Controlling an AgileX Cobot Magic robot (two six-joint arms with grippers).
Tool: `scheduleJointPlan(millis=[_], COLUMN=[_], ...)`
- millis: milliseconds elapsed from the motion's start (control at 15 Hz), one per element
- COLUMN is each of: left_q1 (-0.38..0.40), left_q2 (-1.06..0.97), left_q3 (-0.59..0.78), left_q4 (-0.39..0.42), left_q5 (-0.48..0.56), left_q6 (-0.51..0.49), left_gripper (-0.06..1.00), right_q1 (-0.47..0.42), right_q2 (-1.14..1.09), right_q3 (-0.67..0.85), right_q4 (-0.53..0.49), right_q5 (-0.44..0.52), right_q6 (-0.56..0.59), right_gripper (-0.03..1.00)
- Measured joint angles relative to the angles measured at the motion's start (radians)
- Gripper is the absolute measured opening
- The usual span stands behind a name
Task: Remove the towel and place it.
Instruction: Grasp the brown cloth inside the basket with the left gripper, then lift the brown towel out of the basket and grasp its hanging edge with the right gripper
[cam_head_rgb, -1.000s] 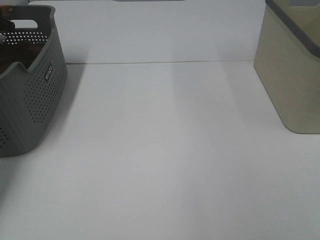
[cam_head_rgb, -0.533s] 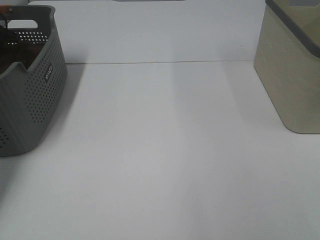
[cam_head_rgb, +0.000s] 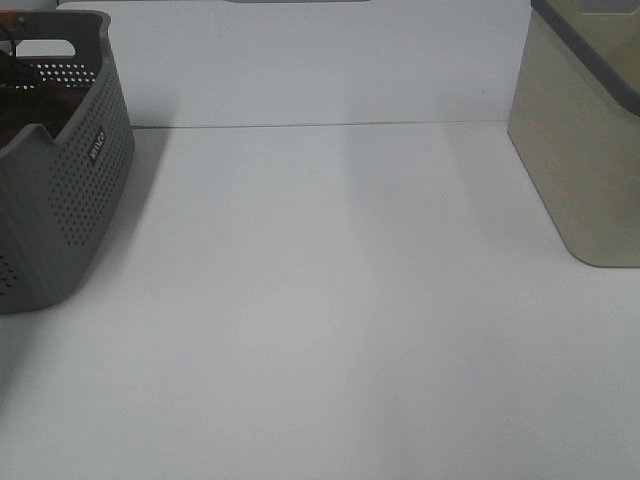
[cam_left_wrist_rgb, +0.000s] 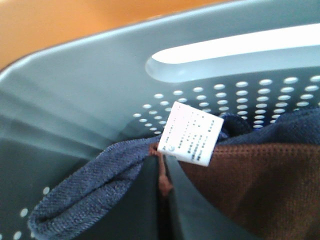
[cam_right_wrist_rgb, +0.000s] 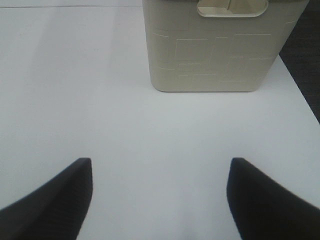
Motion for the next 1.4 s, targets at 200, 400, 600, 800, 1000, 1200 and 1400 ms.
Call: scheduleJointPlan(millis=[200,400,600,800,1000,1200,1400], left_q1=[-0.006,-0.035,-0.085,-0.173,-0.306,-0.424,-0.563], left_q2=[-0.038,-0.142,-0.278,-0.401,-0.519,-0.591,-0.641], left_q3=[0.0,0.0,0.0,0.0,0.0,0.0,0.0], left_q4=[-0.006,-0.013,-0.024,-0.041,-0.044,-0.047,-0.05], left_q5=[0.009,0.038,0.092,0.143,0.166,0.192,0.226], left_q6=[0.001,-0.001,-0.001,0.038,0.078,0.082,0.084], left_gripper=[0.0,0.0,0.0,0.0,0.0,0.0,0.0], right_q1=[0.0,0.0,0.0,0.0,0.0,0.0,0.0], right_q2=[0.0,0.0,0.0,0.0,0.0,0.0,0.0], right_q3=[0.0,0.0,0.0,0.0,0.0,0.0,0.0], right_q4=[0.0,0.0,0.0,0.0,0.0,0.0,0.002], right_q5=[0.0,0.0,0.0,0.0,0.0,0.0,0.0], right_q6=[0.0,0.0,0.0,0.0,0.0,0.0,0.0], right_gripper=[0.71,0.71,0.71,0.71,0.71,0.71,0.71])
